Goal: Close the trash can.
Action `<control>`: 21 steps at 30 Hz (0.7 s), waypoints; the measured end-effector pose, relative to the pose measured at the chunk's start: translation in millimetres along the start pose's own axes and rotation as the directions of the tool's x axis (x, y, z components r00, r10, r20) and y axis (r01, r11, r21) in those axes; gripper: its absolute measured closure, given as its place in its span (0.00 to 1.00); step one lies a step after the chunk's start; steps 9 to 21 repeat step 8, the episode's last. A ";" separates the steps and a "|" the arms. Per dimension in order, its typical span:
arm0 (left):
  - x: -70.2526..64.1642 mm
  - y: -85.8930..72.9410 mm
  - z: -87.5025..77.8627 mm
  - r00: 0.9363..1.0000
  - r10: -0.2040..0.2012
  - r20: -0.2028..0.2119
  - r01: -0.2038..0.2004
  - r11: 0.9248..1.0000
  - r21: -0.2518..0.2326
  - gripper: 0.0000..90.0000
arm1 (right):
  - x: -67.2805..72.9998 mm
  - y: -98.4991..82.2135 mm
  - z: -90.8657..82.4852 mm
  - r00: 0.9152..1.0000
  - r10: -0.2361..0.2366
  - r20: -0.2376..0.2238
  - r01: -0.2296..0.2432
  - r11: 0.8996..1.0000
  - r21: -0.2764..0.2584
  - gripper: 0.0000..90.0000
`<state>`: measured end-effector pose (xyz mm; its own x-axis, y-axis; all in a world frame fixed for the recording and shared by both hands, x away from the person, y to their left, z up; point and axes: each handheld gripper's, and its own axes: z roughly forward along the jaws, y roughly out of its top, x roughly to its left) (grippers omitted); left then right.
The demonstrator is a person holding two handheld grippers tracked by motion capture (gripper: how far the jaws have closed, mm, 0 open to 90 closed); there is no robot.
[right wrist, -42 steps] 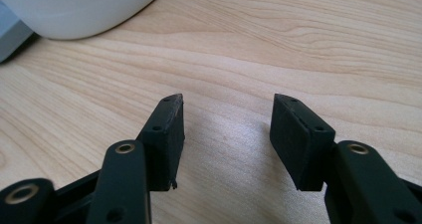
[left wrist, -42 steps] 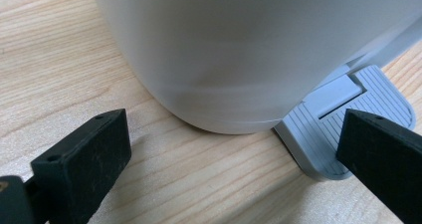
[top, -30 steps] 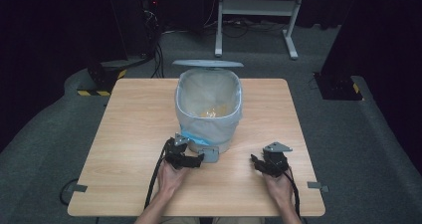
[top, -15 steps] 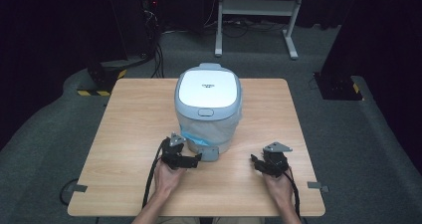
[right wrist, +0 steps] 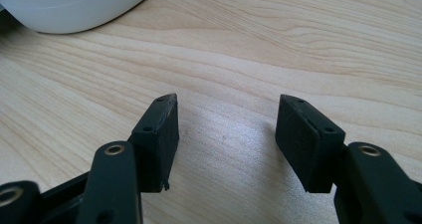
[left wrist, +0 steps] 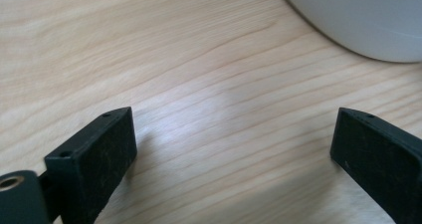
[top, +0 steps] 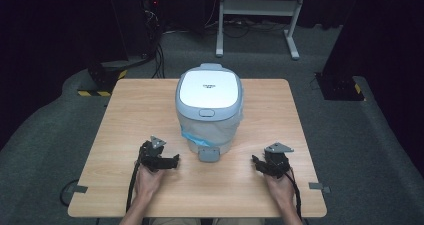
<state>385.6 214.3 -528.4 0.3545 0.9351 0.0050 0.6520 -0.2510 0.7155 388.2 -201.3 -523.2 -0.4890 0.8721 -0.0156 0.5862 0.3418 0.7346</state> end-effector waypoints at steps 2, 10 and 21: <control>0.1 -0.4 0.1 1.000 -0.001 0.002 0.001 1.000 -0.002 0.04 | -0.1 0.0 0.0 1.000 0.000 0.000 0.000 1.000 0.000 0.47; -1.2 -0.4 0.1 1.000 -0.010 -0.004 0.010 1.000 -0.002 0.04 | 0.0 0.0 0.0 1.000 0.000 0.000 0.000 1.000 0.000 0.47; -1.2 -0.4 0.1 1.000 -0.010 -0.004 0.010 1.000 -0.002 0.04 | 0.0 0.0 0.0 1.000 0.000 0.000 0.000 1.000 0.000 0.47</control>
